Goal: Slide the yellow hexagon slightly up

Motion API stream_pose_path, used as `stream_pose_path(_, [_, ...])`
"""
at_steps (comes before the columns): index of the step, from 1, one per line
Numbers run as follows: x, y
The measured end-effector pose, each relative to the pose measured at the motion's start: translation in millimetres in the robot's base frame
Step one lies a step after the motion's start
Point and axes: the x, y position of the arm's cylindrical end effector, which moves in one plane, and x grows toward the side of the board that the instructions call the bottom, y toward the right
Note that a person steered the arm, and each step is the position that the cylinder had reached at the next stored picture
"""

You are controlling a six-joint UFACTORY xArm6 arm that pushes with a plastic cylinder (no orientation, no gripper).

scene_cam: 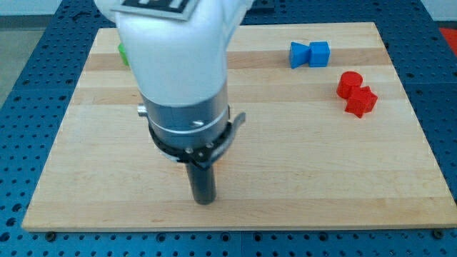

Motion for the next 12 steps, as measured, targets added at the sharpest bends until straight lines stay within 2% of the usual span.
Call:
stream_pose_path(1, [-30.2, -17.2])
stream_pose_path(5, [-62.6, -25.4])
stream_pose_path(6, [-90.2, -30.3])
stream_pose_path(8, [-225.5, -47.1])
stream_pose_path(9, [-253.5, -51.5])
stream_pose_path(12, [-248.7, -56.2])
